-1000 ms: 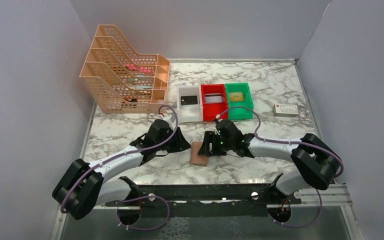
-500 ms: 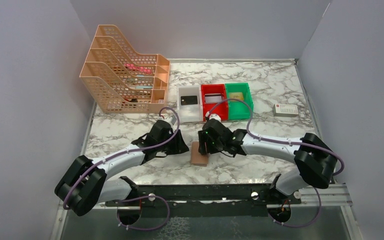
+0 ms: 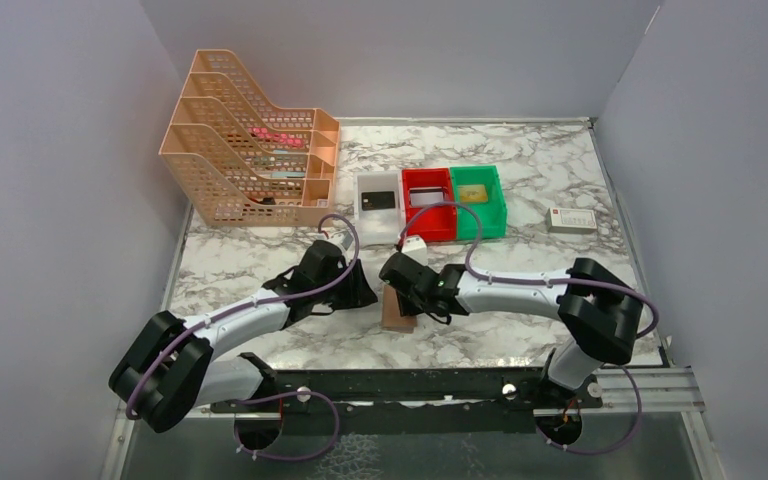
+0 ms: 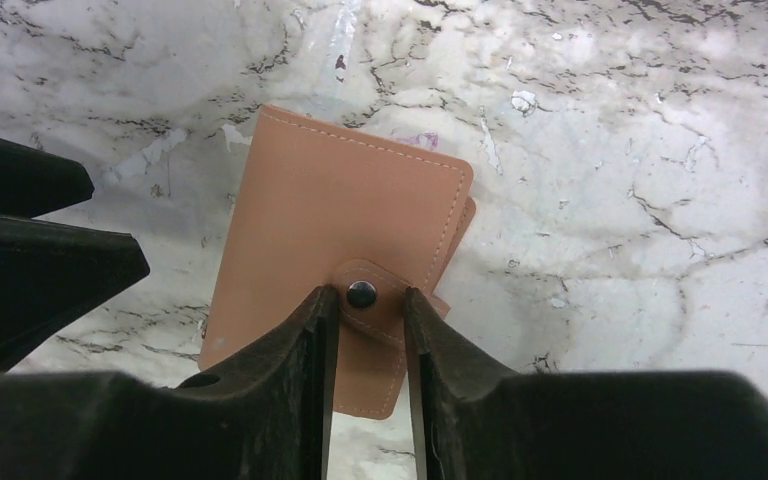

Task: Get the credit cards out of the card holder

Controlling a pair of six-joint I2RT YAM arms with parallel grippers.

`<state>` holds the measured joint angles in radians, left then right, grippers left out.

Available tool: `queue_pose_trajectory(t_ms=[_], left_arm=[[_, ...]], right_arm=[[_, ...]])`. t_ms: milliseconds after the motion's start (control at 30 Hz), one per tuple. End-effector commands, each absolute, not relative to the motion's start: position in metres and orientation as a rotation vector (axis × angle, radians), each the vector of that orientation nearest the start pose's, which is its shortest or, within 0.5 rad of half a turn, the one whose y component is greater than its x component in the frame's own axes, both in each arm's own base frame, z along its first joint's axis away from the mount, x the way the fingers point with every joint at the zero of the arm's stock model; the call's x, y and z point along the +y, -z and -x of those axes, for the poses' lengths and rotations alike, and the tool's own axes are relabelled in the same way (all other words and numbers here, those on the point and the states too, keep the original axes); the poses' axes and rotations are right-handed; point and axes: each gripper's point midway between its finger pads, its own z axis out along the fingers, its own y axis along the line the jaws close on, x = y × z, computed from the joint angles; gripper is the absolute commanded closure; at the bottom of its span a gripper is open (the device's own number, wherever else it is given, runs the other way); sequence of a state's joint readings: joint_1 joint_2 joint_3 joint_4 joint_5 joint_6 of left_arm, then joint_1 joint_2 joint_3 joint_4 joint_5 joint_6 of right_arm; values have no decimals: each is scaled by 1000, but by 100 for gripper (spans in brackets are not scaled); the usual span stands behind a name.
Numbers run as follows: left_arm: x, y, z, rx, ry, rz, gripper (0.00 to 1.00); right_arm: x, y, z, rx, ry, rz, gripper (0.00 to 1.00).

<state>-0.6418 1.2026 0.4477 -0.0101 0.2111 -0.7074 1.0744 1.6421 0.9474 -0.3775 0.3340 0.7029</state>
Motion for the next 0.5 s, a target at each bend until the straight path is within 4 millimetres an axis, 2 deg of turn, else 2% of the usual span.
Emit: queue_pose_trajectory(t_ms=[0, 100, 167, 267, 467], left_arm=[[-232, -55, -204, 2471, 880, -77, 50], [-239, -60, -204, 2465, 911, -126, 48], [-243, -61, -204, 2466, 915, -149, 47], [-249, -61, -203, 2469, 918, -185, 47], [-263, -53, -193, 2500, 917, -279, 44]], right_arm=[[262, -19, -200, 2538, -9, 316, 70], [264, -18, -196, 2537, -78, 311, 85], [269, -17, -192, 2539, -133, 310, 88], [277, -16, -188, 2550, -219, 281, 98], [298, -28, -178, 2506, -487, 220, 99]])
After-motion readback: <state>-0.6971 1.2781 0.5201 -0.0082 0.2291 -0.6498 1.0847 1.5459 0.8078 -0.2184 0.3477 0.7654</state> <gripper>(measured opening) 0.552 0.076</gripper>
